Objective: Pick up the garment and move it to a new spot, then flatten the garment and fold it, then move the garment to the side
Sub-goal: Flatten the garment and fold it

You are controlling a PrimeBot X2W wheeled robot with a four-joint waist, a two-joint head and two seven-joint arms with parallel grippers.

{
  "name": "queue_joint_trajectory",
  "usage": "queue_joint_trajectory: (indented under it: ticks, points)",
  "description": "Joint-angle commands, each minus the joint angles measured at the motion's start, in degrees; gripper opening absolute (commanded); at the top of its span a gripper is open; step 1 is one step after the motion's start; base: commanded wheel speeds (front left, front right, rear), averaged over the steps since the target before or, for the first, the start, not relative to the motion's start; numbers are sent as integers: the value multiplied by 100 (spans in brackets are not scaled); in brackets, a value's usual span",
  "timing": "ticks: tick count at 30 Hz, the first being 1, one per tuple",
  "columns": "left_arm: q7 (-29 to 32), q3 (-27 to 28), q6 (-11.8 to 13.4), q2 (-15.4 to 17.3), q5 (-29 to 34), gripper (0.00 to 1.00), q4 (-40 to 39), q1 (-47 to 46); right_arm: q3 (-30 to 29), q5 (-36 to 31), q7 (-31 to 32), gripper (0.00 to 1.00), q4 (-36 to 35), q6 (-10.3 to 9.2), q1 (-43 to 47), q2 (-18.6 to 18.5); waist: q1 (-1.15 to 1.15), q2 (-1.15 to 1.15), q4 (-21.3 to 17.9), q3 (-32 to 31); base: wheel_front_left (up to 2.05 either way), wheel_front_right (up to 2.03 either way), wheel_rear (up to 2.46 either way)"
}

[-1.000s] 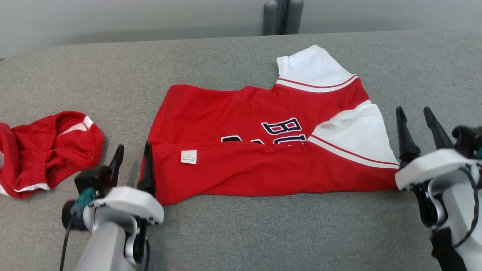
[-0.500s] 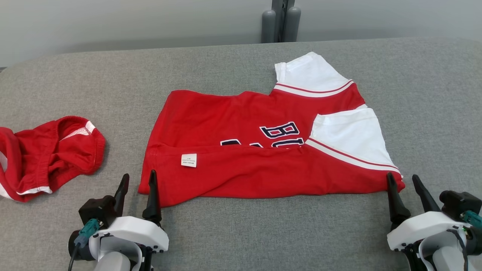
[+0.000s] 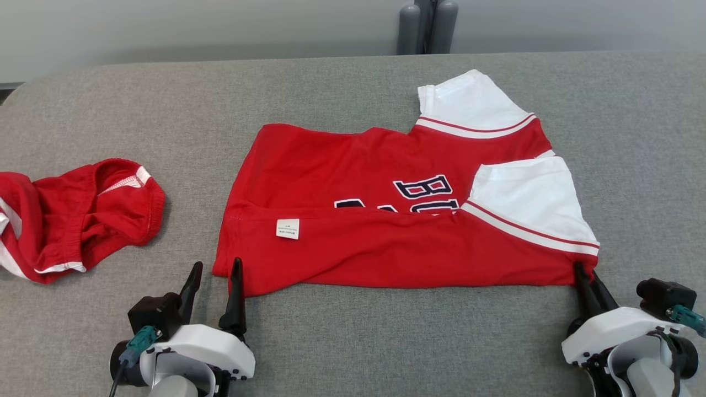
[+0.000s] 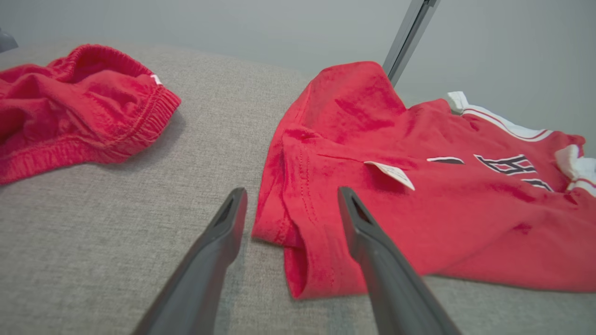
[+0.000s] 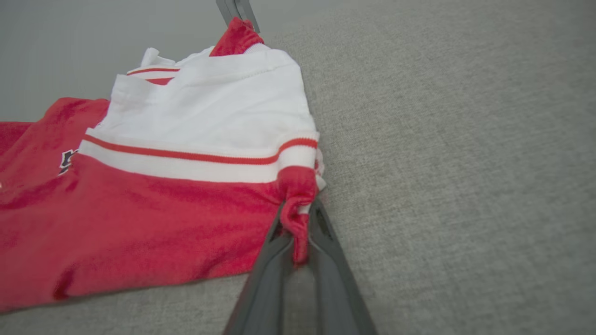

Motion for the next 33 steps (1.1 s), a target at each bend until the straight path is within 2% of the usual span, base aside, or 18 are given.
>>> queue_joint_trajectory:
  ticks: [1,11,18,25,33]
  points:
    - [1,-14,-40,25,-28,100,24,17,-29,41,29,0,-9,-4,23,-80,0,0,2,-10,0,0,0]
    - [0,-284,-431,29,-129,100,134,267,-447,-69,17,0,-197,-4,191,-415,0,0,-52,-188,0,0,0]
    - [1,-497,-659,28,-203,100,186,87,-461,-151,17,0,-128,-4,117,-408,0,0,-93,-161,0,0,0]
    - [1,-560,-749,26,-111,100,379,-68,-325,-168,17,0,-129,-3,-29,-329,0,0,-165,-88,0,0,0]
    - [1,-460,-716,26,-116,100,673,-239,-288,-126,17,0,-178,-3,-65,-343,0,0,-192,-28,0,0,0]
